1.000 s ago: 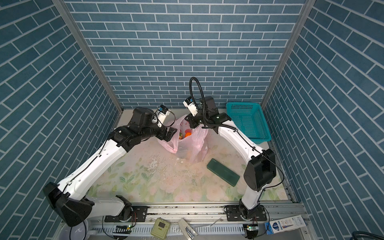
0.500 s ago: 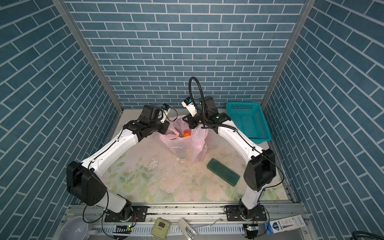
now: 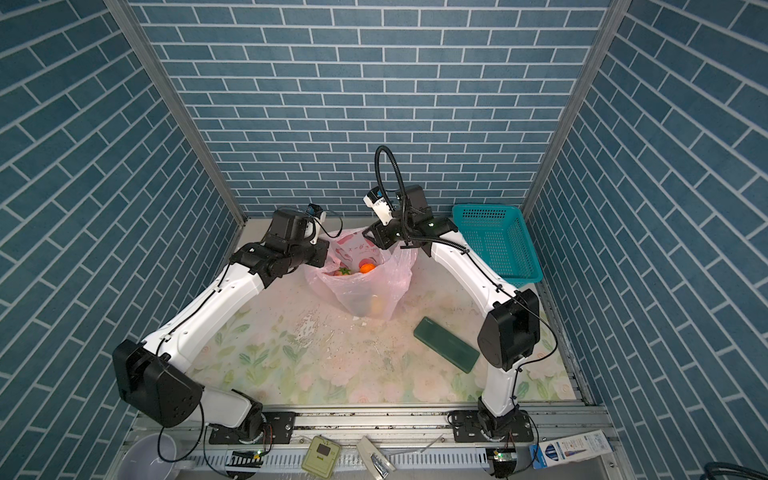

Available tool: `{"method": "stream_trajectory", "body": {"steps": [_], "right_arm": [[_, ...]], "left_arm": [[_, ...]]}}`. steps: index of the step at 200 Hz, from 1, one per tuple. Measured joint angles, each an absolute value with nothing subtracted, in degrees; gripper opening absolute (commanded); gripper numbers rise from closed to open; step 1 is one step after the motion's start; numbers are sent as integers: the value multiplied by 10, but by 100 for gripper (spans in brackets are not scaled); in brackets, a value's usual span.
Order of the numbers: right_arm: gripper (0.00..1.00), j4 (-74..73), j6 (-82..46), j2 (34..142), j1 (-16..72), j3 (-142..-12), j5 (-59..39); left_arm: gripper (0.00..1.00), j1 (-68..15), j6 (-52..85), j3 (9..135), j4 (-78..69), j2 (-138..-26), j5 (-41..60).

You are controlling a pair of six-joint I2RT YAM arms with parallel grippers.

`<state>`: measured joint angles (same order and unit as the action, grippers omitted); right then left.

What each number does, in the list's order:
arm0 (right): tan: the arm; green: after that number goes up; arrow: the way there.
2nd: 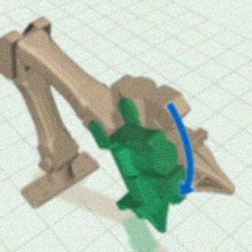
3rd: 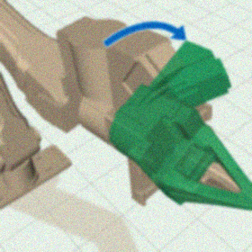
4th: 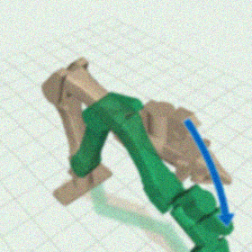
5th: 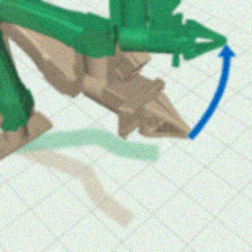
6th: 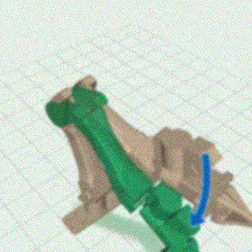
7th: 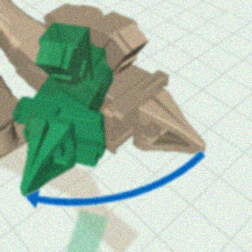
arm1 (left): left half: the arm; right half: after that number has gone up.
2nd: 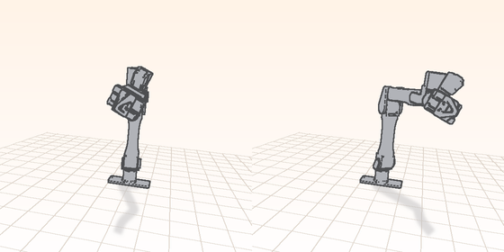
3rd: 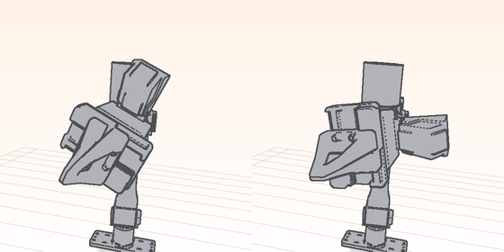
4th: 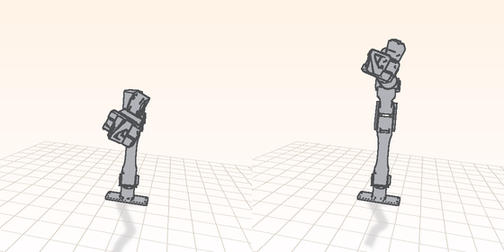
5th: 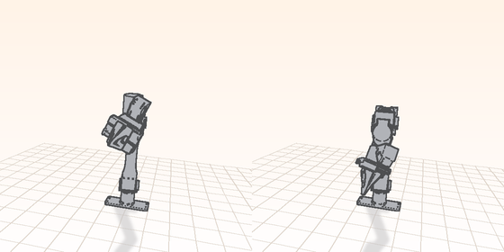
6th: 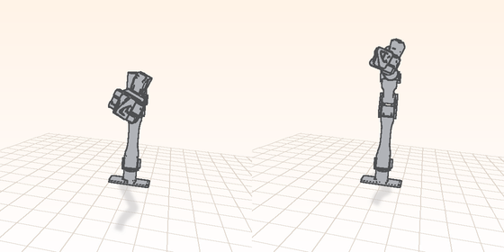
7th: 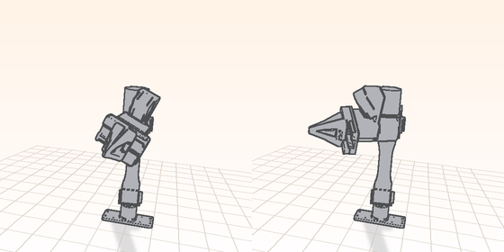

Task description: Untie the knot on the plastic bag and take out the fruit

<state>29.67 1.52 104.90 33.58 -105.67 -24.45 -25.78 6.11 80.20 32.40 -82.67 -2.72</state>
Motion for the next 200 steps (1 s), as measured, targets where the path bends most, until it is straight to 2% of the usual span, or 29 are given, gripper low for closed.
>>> {"method": "stream_trajectory", "body": {"steps": [23, 57, 124, 157, 200], "right_arm": [[61, 353, 3, 1046, 331, -1107, -251], [62, 401, -38, 1007, 342, -1109, -274], [61, 455, -96, 924, 391, -1056, -311], [55, 440, -118, 919, 404, -1004, -331], [55, 404, -142, 942, 417, -920, -325]], "left_arm": [[0, -282, 106, 787, 342, -801, -38], [0, -312, 157, 754, 349, -773, -52], [0, -328, 209, 738, 346, -763, -65], [0, -331, 222, 732, 338, -756, -65], [0, -334, 231, 732, 335, -754, -69]]}}
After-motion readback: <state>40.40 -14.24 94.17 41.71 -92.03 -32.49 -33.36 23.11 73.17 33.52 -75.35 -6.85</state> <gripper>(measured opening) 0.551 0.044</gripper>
